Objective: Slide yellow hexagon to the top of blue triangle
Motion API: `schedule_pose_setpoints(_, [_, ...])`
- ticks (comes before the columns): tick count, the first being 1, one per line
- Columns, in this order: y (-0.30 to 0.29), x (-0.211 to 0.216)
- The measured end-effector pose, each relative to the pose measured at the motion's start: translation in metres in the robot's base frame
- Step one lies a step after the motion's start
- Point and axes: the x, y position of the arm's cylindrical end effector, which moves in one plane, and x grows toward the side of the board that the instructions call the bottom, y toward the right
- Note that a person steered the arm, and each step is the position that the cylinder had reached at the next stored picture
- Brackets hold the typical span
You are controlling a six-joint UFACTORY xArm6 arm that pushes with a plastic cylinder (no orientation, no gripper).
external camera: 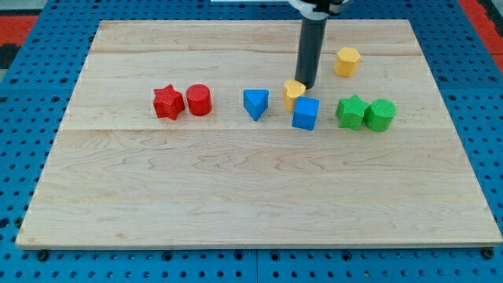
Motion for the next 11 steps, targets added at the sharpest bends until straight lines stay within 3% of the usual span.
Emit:
schedule_pose_setpoints(2, [-0.019, 0.023])
schedule_pose_setpoints(3, [0.000, 0.012])
schedule_pose_setpoints(5, [0.131, 0.000])
schedule_pose_setpoints(6, [0.174, -0.040])
schedule_pose_setpoints(7, [0.132, -0.069])
schedule_pose_setpoints(9, [-0.096, -0.052])
schedule_pose_setpoints(10, [-0.054, -0.051])
schedule_pose_setpoints(11, [0.026, -0.024])
